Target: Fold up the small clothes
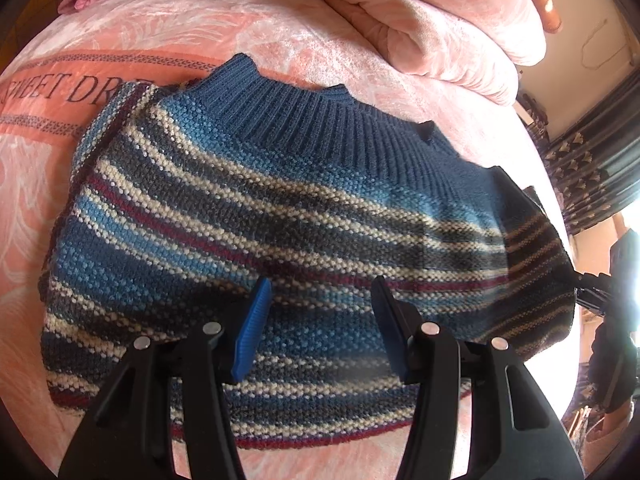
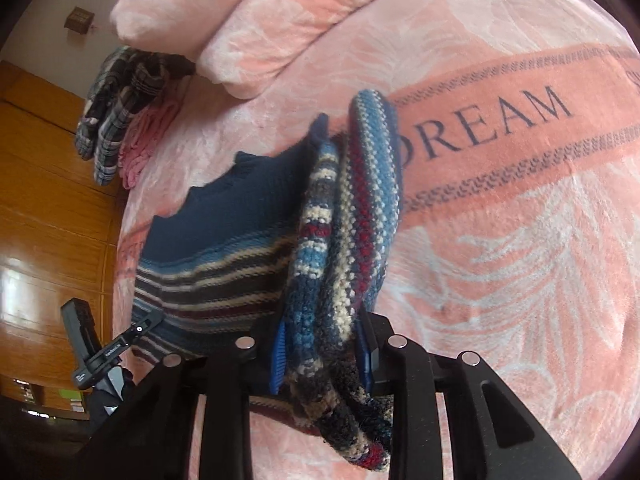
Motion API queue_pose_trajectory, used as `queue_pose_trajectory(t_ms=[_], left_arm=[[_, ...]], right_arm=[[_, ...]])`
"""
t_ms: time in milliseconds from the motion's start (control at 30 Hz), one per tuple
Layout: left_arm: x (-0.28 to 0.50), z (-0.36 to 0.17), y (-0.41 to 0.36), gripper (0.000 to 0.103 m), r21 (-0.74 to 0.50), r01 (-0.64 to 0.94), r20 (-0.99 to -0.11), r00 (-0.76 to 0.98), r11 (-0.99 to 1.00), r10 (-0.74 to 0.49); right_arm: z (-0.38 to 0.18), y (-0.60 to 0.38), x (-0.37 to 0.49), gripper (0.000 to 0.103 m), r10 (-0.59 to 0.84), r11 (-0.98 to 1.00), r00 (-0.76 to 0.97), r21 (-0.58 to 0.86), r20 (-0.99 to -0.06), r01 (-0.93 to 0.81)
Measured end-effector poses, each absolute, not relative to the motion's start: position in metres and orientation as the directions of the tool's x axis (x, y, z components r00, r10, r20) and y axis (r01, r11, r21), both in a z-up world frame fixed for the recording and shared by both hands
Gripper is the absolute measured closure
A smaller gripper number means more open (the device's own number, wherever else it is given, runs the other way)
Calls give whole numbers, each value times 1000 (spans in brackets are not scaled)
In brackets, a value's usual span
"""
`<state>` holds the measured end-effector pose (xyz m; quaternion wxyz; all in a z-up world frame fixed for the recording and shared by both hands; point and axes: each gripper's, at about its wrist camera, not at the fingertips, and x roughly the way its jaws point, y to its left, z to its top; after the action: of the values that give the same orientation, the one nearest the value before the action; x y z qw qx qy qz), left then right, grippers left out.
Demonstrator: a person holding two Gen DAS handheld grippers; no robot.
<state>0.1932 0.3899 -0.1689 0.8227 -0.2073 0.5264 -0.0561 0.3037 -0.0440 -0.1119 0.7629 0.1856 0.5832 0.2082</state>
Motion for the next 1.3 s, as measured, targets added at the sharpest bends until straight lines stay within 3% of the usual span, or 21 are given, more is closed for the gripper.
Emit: queue_pose_trajectory(t_ms=[233,533,633,700,833,1033,1167,1300], left_arm=[[180,-146,401,52,-448,-101,-803,481,888,-350],[174,-139,416,52,-488,-112,-782,496,866,-376],[173,-142,419,52,-505,-123,-778,495,854,-388],[174,-145,420,52,-514,-127,-776,491,849,-396],[176,-147,415,52,-541,-123,-765,483,832,-426],[185,-149,399,52,-621,-112,-719,476,776,-506],[199,-149,377,52,-669,-90,-685,461,738,-564],[215,-159,349,52,-723,-85,-650,419,686,-633]], right_arm=[[-66,68,298,75,552,816,191,478,-812,-325],[-117,146,291,75,483,823,71,425,-873,-378],[-131,158,287,69,500,809,36,453,-865,-375],[-132,162,286,52,528,795,33,480,-849,-371],[-127,161,288,48,560,774,20,514,-829,-370],[-89,105,293,48,694,704,84,649,-715,-289],[-80,53,300,48,619,781,176,577,-765,-237],[-108,8,299,48,494,868,200,466,-846,-172]])
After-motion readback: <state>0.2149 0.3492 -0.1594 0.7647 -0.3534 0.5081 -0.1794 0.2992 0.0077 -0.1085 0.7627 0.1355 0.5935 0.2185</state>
